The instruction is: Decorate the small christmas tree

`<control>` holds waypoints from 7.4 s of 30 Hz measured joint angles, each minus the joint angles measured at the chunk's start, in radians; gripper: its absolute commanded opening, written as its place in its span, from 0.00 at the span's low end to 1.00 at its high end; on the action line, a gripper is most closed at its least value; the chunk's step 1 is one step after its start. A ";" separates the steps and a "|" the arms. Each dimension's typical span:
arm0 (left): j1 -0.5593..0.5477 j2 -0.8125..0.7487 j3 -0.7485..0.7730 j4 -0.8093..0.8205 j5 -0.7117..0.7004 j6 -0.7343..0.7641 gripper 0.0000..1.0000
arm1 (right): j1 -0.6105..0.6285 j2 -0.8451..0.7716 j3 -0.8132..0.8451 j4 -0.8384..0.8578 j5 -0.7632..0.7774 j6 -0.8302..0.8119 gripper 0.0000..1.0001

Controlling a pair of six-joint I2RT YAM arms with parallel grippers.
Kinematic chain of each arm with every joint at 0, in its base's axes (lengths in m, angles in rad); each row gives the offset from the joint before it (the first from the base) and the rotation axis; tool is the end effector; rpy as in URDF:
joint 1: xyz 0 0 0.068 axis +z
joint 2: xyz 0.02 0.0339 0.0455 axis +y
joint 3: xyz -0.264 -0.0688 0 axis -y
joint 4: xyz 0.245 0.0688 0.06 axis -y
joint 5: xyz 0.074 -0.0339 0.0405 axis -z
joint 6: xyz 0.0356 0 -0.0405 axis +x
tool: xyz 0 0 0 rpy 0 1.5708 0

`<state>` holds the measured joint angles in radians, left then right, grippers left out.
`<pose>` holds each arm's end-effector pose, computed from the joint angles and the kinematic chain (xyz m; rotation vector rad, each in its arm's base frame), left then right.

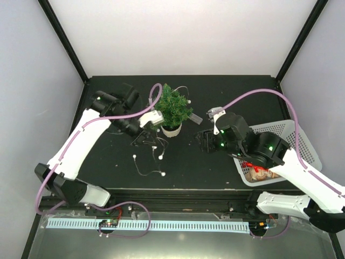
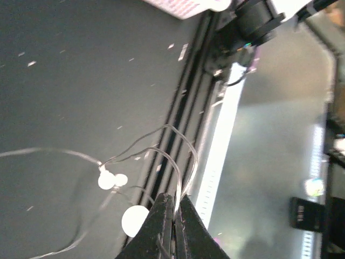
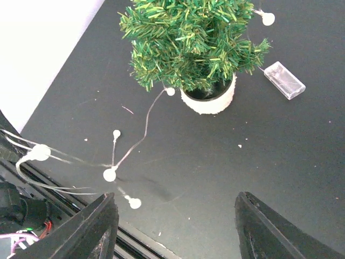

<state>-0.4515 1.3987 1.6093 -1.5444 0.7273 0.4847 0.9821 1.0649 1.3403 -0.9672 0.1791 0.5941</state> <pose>0.1925 -0.1197 0.3857 1.3360 2.3697 -1.0287 0.1138 0.1591 0.3992 -0.3523 2.3030 0.6286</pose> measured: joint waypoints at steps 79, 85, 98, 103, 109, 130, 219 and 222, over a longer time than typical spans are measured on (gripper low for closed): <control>-0.065 0.254 0.206 0.024 0.636 -0.171 0.61 | 0.331 -0.153 0.020 0.223 0.156 0.185 0.01; -0.065 0.255 0.206 0.023 0.598 -0.159 0.64 | 0.331 -0.256 0.022 0.192 0.276 0.198 0.01; -0.085 0.303 0.316 0.034 0.439 -0.033 0.51 | 0.318 -0.204 0.156 0.151 0.413 0.158 0.01; -0.145 0.287 0.256 0.127 0.352 0.028 0.42 | 0.304 -0.181 0.168 0.147 0.425 0.145 0.01; -0.210 0.286 0.165 0.183 0.316 0.084 0.54 | 0.302 -0.169 0.225 0.135 0.428 0.139 0.01; -0.375 0.323 0.028 0.616 0.293 -0.012 0.58 | 0.285 -0.077 0.334 0.136 0.412 0.107 0.01; -0.388 0.397 0.143 0.536 0.019 -0.134 0.75 | 0.266 -0.293 0.069 0.281 0.318 0.146 0.01; -0.388 0.397 0.143 0.537 0.023 -0.129 0.85 | 0.266 -0.294 0.067 0.284 0.318 0.146 0.01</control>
<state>-0.8398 1.7958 1.7519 -1.0077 0.7506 0.3553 1.2484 0.7708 1.4071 -0.6834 0.4969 0.7399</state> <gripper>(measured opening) 0.781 0.010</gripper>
